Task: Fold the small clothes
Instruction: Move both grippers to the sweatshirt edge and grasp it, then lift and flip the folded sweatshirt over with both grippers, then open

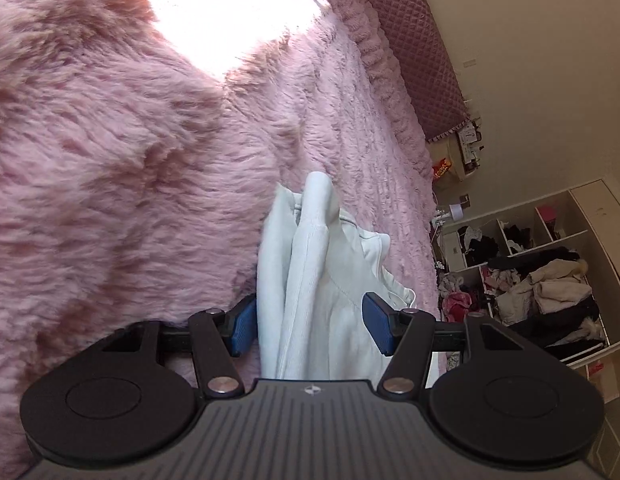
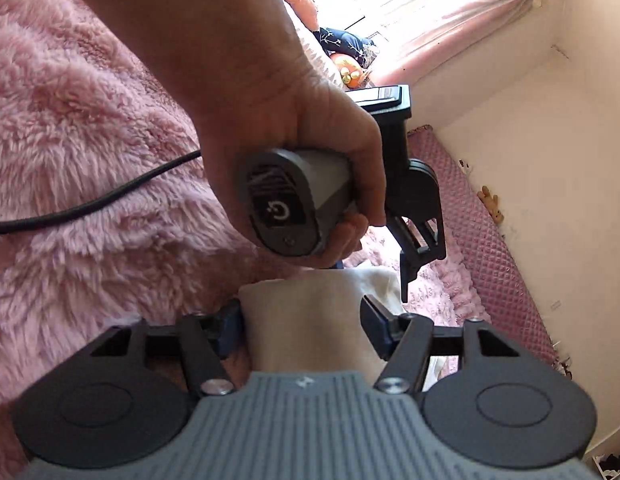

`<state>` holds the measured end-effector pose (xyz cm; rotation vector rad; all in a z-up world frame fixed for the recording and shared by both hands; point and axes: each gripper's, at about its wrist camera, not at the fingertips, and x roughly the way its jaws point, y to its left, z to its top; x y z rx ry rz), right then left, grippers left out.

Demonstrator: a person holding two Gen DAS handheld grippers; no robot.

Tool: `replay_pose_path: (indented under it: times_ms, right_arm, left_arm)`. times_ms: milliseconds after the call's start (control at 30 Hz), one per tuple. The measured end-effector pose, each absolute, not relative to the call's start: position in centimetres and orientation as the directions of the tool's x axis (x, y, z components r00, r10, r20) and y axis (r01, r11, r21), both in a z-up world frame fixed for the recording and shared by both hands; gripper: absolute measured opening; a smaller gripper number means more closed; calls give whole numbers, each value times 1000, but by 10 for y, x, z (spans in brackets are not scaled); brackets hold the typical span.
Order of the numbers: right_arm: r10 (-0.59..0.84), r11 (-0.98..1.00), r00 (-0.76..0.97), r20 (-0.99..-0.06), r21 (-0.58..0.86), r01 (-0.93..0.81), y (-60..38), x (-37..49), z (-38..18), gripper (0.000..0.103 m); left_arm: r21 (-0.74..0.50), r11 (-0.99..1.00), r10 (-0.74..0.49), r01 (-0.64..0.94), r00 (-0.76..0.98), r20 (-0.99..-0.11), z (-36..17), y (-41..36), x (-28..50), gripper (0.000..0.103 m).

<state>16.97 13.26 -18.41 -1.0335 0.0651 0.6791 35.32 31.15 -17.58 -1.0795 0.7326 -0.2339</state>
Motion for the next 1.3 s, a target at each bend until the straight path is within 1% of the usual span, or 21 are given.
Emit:
replay_pose_path:
  times_ms: [200,267,300,333,367,400,433,500,567,667,800,900,1000,1167,1300]
  right_arm:
    - [485,348,804,-343,-768,-537,138,180,-184,59]
    - [491,351,808,-327,-775,-526,134,178,-184,58]
    - [493,353,808,-321,-776,-523,134,178,-185,56]
    - [497,354,806,-322,-773,-527,131,175,-185,47]
    - [500,351,801,-329,-769,-535,130,174,-185,41]
    - [501,347,796,-340,-764,-545,129,168,-188,28]
    - [501,341,790,-354,-758,-556,129,162,-190,18]
    - [503,335,783,-366,-753,-567,128,159,-191,5]
    - [504,349,781,-367,-741,-574,125,157,-188,5]
    - [509,387,778,-369,-709,-589,119,156,-177,4]
    - [510,453,783,-356,-663,-596,105,164,-158,4]
    - [502,517,798,-334,-624,-586,92,169,-138,4]
    - [488,576,817,-307,-590,-566,74,171,-120,4]
    - [447,683,859,-251,-525,-509,33,176,-93,3]
    - [395,740,895,-208,-506,-444,-4,185,-77,3]
  left_arm:
    - [-857,484,-519,-175,732,-442,-176,309,375,68]
    - [-853,492,-528,-172,720,-450,-175,309,376,68]
    - [-852,495,-535,-169,713,-453,-174,310,376,66]
    - [-849,501,-538,-166,709,-456,-173,310,377,64]
    - [-845,508,-538,-167,704,-463,-172,311,377,60]
    - [-843,511,-539,-167,702,-466,-172,311,375,50]
    - [-839,516,-531,-170,705,-470,-172,312,374,45]
    - [-819,543,-511,-183,702,-496,-171,313,376,28]
    - [-809,558,-503,-184,701,-506,-170,314,374,23]
    - [-799,575,-492,-176,706,-510,-163,312,372,19]
    - [-809,565,-490,-163,723,-487,-146,309,369,18]
    - [-799,583,-485,-150,724,-490,-128,302,370,17]
    - [-816,569,-511,-103,733,-449,-110,291,371,16]
    - [-799,600,-526,-41,733,-432,-75,251,381,16]
    - [-780,626,-537,-2,724,-433,-51,207,396,16]
